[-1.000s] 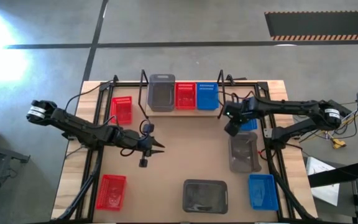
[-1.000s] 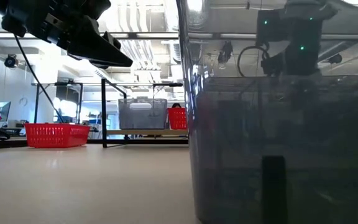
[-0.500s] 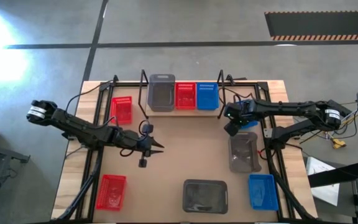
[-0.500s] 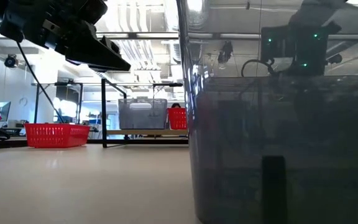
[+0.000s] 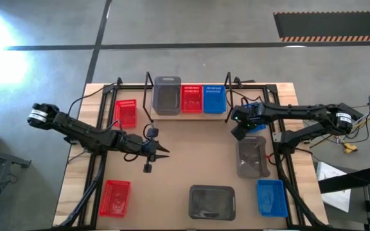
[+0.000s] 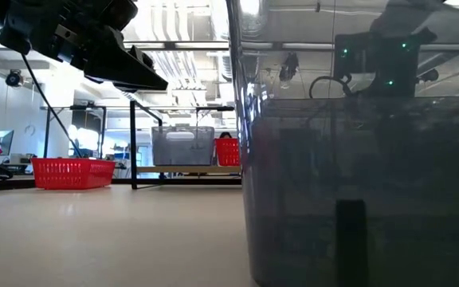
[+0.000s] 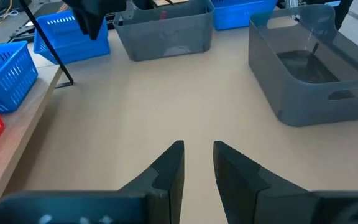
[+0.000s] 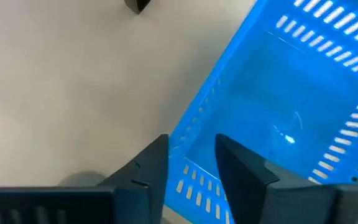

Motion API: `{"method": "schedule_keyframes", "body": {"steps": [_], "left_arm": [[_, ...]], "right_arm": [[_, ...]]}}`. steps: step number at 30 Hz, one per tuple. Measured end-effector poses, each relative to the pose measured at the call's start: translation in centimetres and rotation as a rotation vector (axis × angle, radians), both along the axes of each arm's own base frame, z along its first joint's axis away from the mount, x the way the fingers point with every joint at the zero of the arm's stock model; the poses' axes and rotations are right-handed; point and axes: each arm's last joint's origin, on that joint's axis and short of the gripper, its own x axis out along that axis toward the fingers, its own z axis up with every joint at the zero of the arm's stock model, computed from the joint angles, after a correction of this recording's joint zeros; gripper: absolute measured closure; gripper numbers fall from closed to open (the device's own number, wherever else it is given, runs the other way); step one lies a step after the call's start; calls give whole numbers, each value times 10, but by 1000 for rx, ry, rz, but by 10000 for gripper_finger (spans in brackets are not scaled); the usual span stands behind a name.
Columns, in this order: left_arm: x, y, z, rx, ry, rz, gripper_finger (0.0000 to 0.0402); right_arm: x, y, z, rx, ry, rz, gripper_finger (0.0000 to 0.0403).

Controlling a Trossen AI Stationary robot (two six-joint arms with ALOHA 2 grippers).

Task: Stack baskets on shelf by color
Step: Stack the top blue bin on the other blue bin on the shelf

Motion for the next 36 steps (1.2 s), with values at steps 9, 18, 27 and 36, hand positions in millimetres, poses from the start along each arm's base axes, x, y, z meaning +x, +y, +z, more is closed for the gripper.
{"method": "schedule_keyframes", "body": {"steps": [9, 18, 27, 36], "left_arm": [[0, 0, 0, 0, 0, 1, 332], [1, 0, 3, -5, -28, 0, 332], [1, 0, 3, -4, -29, -1, 332], [1, 0, 2, -3, -27, -1, 332]], "right_arm": [[-2, 1, 24, 32, 102, 169, 224], [-15, 6, 14, 89, 247, 296, 237], [-20, 7, 1, 110, 286, 296, 243], [-18, 11, 3, 114, 276, 322, 255]]}}
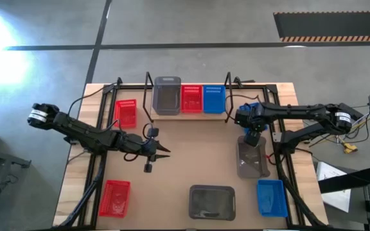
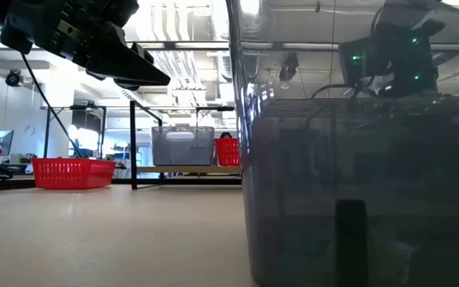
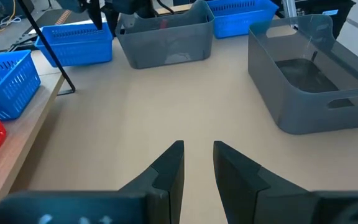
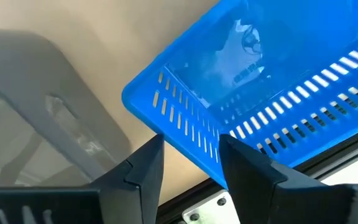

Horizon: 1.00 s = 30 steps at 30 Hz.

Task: Stack baskets on shelf by color
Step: Stack the top blue bin on the other blue bin on the shelf

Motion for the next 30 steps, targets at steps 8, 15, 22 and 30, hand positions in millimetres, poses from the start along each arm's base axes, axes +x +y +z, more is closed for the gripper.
{"method": "schedule_keyframes", "body": {"steps": [8, 15, 22, 30], "left_arm": [[0, 0, 0, 0, -2, 0, 332], [0, 0, 0, 0, -3, 0, 332], [0, 0, 1, -1, -8, 0, 332], [1, 0, 2, -5, -26, 0, 332]], "right_arm": [[2, 7, 0, 15, -3, 37, 209], [5, 12, 3, 13, -10, 71, 187], [7, 20, 2, 16, -9, 122, 186], [4, 19, -4, -65, 17, 94, 192]]}}
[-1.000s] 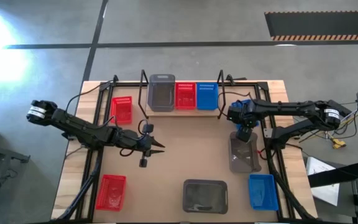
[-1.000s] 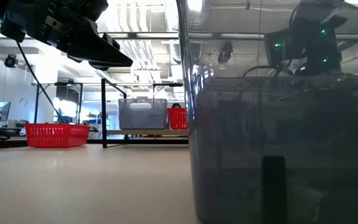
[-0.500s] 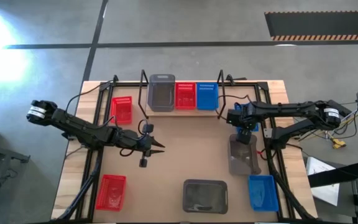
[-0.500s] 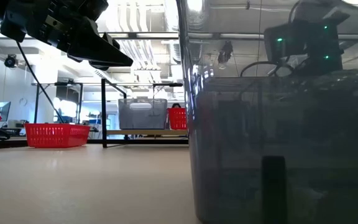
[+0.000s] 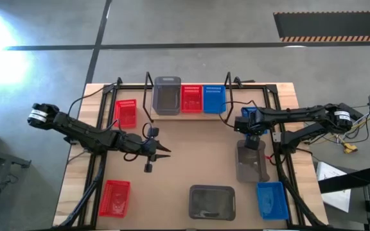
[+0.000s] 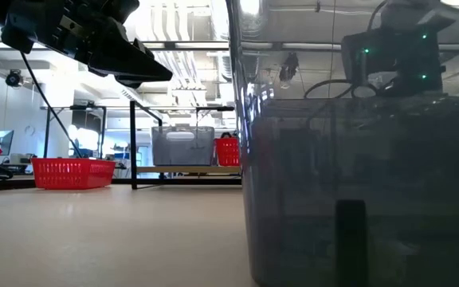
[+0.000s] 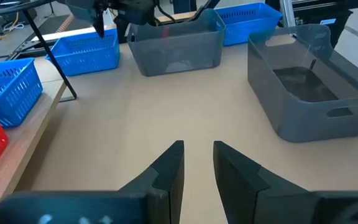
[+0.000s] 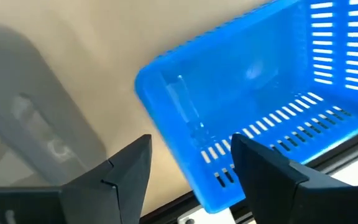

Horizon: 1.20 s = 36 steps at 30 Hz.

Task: Stack baskets on shelf by color
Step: Stack the top blue bin on the other blue bin on the shelf

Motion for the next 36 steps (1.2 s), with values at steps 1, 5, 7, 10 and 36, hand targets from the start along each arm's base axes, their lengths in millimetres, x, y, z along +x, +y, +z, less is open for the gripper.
{"method": "schedule_keyframes", "body": {"steps": [1, 5, 7, 10, 36], "left_arm": [[0, 0, 0, 0, 0, 0, 332], [0, 0, 0, 0, 0, 0, 332], [0, 0, 0, 0, 0, 0, 332], [0, 0, 0, 0, 0, 0, 332], [0, 0, 0, 45, -1, -17, 332]], "right_arm": [[0, 0, 0, -2, -3, 0, 197], [2, 0, -3, -5, -28, -1, 236], [2, 0, -5, -2, -17, -1, 262], [3, -1, -7, 0, -6, -3, 297], [29, 14, 106, -325, -182, -201, 393]]}}
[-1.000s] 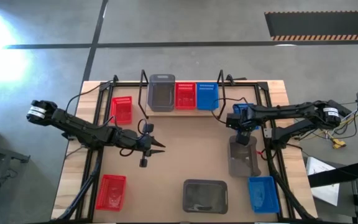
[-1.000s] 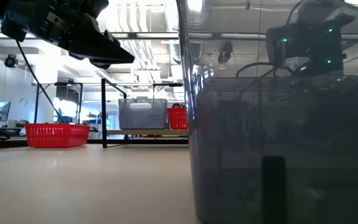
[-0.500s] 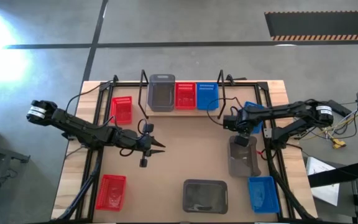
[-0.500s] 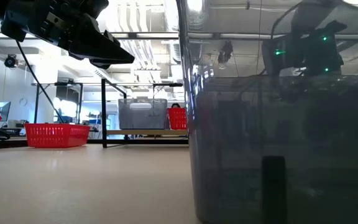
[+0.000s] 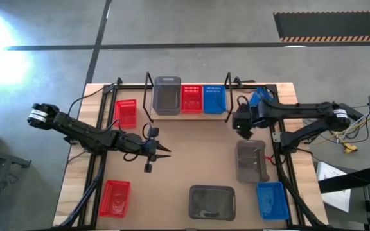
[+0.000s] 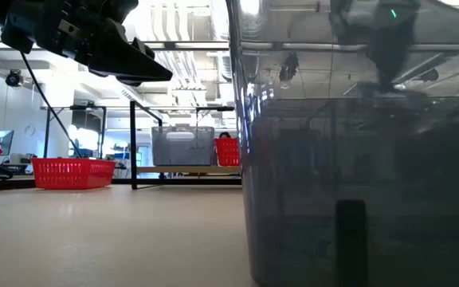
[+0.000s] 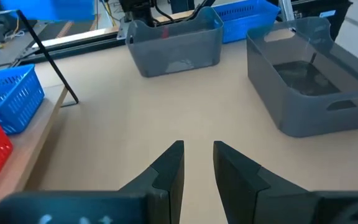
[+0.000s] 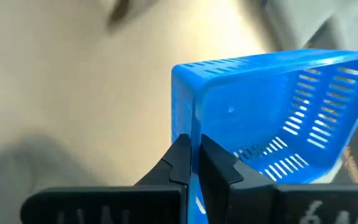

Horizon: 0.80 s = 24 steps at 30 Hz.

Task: Stack baskets on shelf by color
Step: Stack the top blue bin on the other blue bin on the shelf

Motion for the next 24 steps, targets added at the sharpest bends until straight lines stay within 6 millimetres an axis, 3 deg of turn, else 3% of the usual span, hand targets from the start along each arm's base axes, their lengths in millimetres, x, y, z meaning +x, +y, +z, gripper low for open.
{"method": "schedule_keyframes", "body": {"steps": [6, 11, 15, 20, 24], "left_arm": [[0, 0, 0, 23, -2, -9, 332], [0, 0, 0, 24, -3, -8, 332], [0, 0, 0, 22, -2, -8, 332], [0, 0, 0, 22, -3, -7, 332], [0, 0, 0, 23, -3, -1, 332]], "right_arm": [[24, -4, 62, -231, -259, 176, 394], [58, -19, 83, -292, -406, 547, 394], [83, -43, 69, -240, -394, 717, 394], [100, -79, 29, -123, -183, 654, 394], [110, -92, 1, -14, -35, 627, 394]]}}
